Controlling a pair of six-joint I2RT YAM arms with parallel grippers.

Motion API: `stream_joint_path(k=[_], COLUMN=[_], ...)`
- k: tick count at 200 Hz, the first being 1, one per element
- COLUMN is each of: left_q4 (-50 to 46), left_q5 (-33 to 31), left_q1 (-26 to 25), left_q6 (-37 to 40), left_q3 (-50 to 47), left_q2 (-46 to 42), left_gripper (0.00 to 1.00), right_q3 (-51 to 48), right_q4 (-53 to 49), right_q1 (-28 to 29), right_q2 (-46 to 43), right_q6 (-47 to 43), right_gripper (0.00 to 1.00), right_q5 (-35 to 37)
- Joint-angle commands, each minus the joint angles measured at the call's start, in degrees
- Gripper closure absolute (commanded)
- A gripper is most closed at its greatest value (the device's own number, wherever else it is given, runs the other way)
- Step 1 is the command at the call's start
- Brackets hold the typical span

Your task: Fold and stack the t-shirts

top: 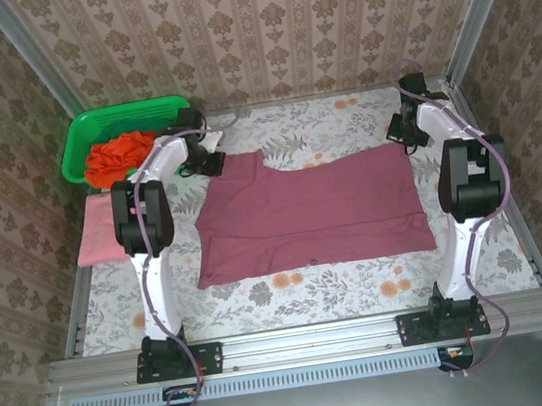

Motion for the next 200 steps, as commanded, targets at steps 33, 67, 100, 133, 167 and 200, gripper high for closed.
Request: stream_joint_path(k=[33, 67, 100, 133, 167, 200], left_q4=[2.8, 2.9, 3.3, 4.1, 5.0, 6.0], left_q5=[3.2, 5.2, 8.0, 8.2, 6.9, 8.1], left_q1=[0.3, 0.3, 0.2, -0.2, -0.1, -0.7], left_q6=[0.5, -0.1, -0.5, -1.2, -1.9, -3.0], left_q3=[-2.8, -5.3, -10.1, -16.8, -26.0, -32.6], left_q2=[-10.2, -13.4, -17.6, -22.7, -31.3, -38.4], left_gripper=[1.0, 1.0, 1.0, 1.0, 1.0, 1.0], right_q3=[-8.3, -12.4, -17.3, -22.9, -28.3, -33.3], right_q4=[3.0, 2.9, 2.9, 2.6, 0.6, -1.4], right_q1=[0.2, 0.1, 0.1, 0.1, 0.1, 0.1], right_q2=[-11.0, -16.8, -23.0, -29.7, -36.3, -43.6], right_q6=[-0.5, -0.9, -1.5, -1.5, -1.7, -1.7], right_gripper=[1.0, 1.0, 1.0, 1.0, 1.0, 1.0], right_q5=[-1.0, -1.2, -2.2, -3.1, -2.4, -1.6])
